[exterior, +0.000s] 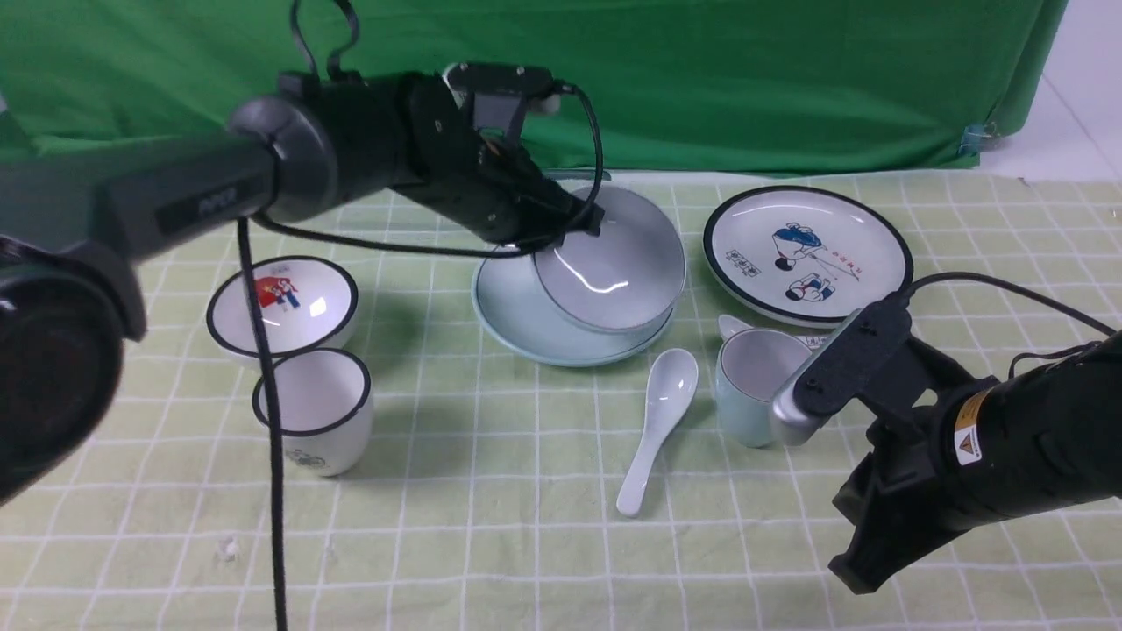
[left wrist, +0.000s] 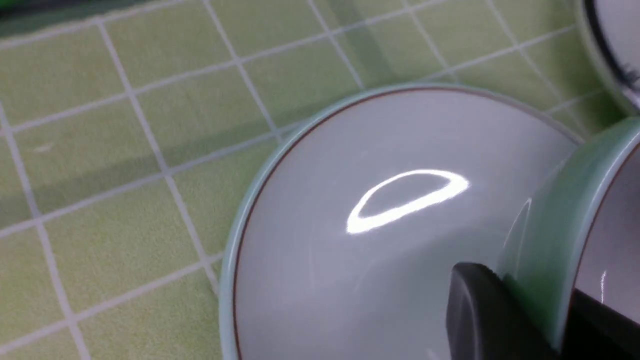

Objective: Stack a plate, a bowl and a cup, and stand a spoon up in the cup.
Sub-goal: Use the left arm to put the blue rice bowl into the blue large plate in the middle

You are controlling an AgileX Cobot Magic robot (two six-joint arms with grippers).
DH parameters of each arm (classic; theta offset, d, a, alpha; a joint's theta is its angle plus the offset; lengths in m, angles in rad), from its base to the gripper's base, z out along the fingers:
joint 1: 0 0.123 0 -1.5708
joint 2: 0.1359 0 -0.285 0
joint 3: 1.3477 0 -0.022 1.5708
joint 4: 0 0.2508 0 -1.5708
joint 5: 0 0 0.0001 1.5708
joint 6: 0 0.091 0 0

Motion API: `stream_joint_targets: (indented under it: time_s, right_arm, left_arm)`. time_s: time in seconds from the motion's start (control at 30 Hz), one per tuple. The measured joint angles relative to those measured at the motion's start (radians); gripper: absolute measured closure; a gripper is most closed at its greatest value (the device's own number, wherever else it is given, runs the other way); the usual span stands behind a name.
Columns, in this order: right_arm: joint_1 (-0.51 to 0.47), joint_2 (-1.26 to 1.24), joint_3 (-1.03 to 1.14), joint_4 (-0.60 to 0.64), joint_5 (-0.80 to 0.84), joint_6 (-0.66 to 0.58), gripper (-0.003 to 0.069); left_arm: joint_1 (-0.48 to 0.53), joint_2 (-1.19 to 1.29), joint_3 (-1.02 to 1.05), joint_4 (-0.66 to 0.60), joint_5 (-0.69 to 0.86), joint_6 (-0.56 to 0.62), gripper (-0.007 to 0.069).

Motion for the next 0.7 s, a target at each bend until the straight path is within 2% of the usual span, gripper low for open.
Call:
stream_joint_targets:
  time_s: [0.17, 0.37, 0.43, 0.57, 0.7]
  right_arm:
    - [0.0, 0.001, 0.0, 0.0, -0.009, 0.002, 0.0573]
    - [0.0, 0.001, 0.0, 0.0, -0.061, 0.033, 0.049]
    - [0.0, 0.001, 0.0, 0.0, -0.102, 0.068, 0.0414]
    - [-0.013, 0.006, -0.039, 0.001, -0.109, 0.173, 0.0271]
    - [-0.069, 0.042, -0.144, 0.001, -0.042, 0.214, 0.0172]
  left_arm:
    - [0.0, 0.02, -0.001, 0.015, -0.024, -0.013, 0.0627]
    - [0.0, 0.021, -0.001, 0.114, -0.04, -0.033, 0.0585]
    - [0.001, 0.021, -0.001, 0.167, -0.04, -0.037, 0.0503]
    - [0.001, 0.011, -0.001, 0.185, -0.004, -0.039, 0.0342]
    - [0.001, -0.078, 0.001, 0.225, 0.089, -0.039, 0.0243]
